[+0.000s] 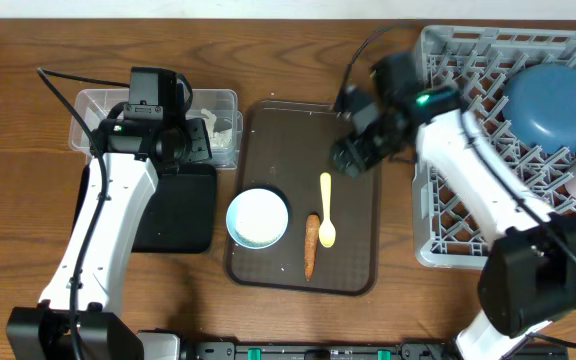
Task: Sort waste into correct bins and load items into the dishwasher rack
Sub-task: 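Reach the right gripper to the yellow spoon and grasp it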
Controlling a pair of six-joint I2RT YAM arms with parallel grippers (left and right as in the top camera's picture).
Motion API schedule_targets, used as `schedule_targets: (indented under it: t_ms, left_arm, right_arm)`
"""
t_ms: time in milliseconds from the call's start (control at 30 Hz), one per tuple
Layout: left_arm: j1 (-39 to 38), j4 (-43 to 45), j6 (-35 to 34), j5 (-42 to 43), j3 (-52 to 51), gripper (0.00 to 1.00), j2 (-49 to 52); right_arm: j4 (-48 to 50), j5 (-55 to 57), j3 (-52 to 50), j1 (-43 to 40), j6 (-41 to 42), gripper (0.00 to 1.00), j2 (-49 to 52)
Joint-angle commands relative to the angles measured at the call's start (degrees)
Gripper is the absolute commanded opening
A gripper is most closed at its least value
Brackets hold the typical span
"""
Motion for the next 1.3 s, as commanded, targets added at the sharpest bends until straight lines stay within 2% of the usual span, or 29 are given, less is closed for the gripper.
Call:
schedule_targets:
  t_ms: [0, 233, 467, 667, 1000, 1267]
  left_arm:
    - [0.20, -0.15, -0.11, -0.46, 0.42, 0.50, -0.52]
    - [0.20, -0.17, -0.11, -0.46, 0.42, 0.50, -0.52]
    - [0.20, -1.07, -0.09, -0.46, 0.42, 0.50, -0.52]
    - [0.20, -1.20, -0.09, -0.48, 0.42, 0.50, -0.52]
    - [0.20, -1.22, -0.11, -0.48, 0.42, 0.50, -0.52]
    - [0.20, -1.22, -0.09, -0.48, 0.42, 0.50, -0.52]
  right_arm:
    - [1.33, 3.61, -3.78, 4.13, 7.34, 0.83, 0.28]
    - [4.02, 19.15, -8.76, 11.69, 21.66, 0.82, 0.28]
    - [5.70, 20.11, -11.78, 13.97, 30.16, 0.68, 0.28]
    - [7.82, 20.11, -14.45, 14.08, 31.28, 0.63, 0.28]
    - [9.44, 18.60, -15.96, 14.38, 31.69, 0.64, 0.50]
    - [9.79, 18.82, -15.96, 15.15, 31.82, 0.63, 4.50]
